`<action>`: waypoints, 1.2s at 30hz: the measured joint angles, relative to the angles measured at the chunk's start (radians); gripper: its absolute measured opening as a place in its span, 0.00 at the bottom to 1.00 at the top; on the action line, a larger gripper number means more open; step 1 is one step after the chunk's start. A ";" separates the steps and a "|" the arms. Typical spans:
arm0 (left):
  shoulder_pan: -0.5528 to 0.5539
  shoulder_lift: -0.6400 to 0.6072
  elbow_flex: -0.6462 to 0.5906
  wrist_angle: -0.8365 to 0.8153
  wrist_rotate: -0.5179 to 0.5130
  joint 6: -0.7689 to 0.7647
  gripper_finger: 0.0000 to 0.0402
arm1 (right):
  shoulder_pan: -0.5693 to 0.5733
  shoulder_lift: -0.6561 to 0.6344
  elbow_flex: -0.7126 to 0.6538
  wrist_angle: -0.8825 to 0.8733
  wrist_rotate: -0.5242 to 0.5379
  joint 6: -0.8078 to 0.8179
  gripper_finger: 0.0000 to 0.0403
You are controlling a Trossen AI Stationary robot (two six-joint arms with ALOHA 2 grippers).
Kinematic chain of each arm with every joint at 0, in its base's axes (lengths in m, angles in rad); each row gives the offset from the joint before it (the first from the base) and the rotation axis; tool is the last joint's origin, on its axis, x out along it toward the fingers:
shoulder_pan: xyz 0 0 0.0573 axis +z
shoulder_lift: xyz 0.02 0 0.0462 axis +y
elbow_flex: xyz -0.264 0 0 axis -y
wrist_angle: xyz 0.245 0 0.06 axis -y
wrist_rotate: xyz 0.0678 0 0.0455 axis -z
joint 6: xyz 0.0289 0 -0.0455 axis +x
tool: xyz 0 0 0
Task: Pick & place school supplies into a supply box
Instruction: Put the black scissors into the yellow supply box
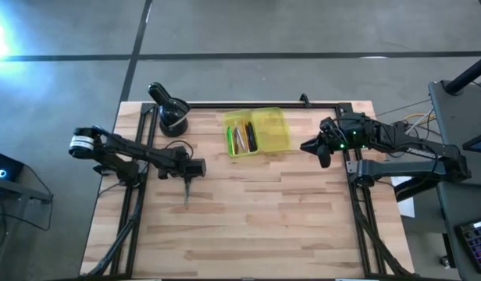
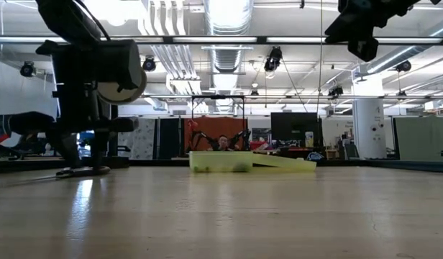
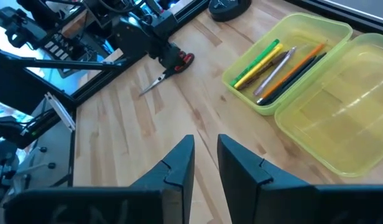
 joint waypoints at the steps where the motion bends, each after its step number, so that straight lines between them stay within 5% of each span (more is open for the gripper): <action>1: 0.000 0.008 0.003 -0.010 0.004 0.001 0.32 | 0.000 -0.002 0.000 -0.001 0.000 0.001 0.16; 6: 0.000 0.016 0.012 -0.027 0.019 0.038 0.15 | 0.000 -0.003 0.000 -0.021 0.000 0.002 0.16; 23: 0.002 -0.103 0.069 -0.030 0.003 0.052 0.15 | 0.000 -0.003 0.000 -0.028 0.053 -0.001 0.16; 36: 0.001 -0.139 0.265 -0.031 -0.124 0.144 0.15 | 0.000 -0.003 0.000 -0.028 0.053 -0.002 0.15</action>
